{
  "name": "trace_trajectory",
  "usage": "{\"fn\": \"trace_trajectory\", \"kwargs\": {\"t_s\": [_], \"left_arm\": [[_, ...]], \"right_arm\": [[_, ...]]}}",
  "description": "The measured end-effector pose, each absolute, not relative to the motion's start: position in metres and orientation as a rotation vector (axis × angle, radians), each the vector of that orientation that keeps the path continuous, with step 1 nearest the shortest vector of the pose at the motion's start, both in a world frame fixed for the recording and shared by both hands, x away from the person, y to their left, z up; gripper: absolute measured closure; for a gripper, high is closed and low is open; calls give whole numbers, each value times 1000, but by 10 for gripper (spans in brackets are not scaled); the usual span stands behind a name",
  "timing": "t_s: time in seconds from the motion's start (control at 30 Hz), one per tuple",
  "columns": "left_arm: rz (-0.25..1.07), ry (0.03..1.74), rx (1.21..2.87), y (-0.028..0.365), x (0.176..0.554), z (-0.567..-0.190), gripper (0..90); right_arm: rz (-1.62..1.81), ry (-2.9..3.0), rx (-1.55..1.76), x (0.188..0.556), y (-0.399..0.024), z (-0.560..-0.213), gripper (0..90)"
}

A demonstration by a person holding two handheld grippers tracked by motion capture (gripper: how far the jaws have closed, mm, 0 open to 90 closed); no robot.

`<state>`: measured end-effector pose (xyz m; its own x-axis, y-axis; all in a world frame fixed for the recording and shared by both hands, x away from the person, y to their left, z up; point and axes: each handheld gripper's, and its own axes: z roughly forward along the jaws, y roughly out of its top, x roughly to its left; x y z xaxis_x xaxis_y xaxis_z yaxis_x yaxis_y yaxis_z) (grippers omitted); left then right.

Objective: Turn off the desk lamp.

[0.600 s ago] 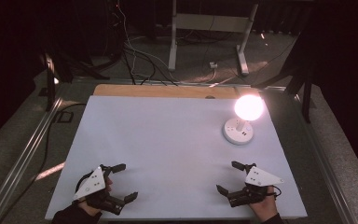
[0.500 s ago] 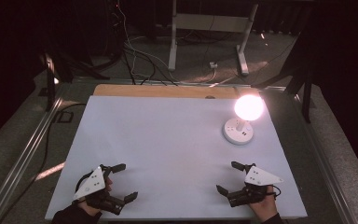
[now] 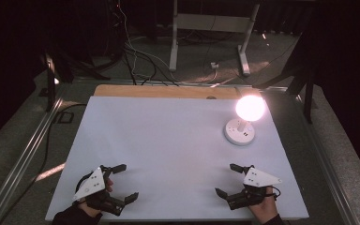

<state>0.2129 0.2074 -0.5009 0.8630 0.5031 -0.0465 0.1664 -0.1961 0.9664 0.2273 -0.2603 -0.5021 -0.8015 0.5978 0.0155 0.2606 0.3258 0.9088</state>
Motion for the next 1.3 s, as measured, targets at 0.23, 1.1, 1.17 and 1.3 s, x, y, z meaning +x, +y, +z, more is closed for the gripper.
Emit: {"fn": "trace_trajectory", "kwargs": {"t_s": [0.23, 1.1, 1.17, 1.3], "left_arm": [[331, 510, 1762, 208, 213, -500, 5], [331, 516, 1760, 208, 212, -501, 5], [332, 516, 1759, 208, 212, -501, 5], [332, 519, 1759, 209, 212, -500, 5]], "right_arm": [[1489, 2270, 779, 228, -258, -497, 0], [1514, 2151, 822, 249, -264, -464, 0], [1511, 2143, 839, 252, -265, -463, 0], [1483, 2123, 859, 257, -267, -462, 0]]}}
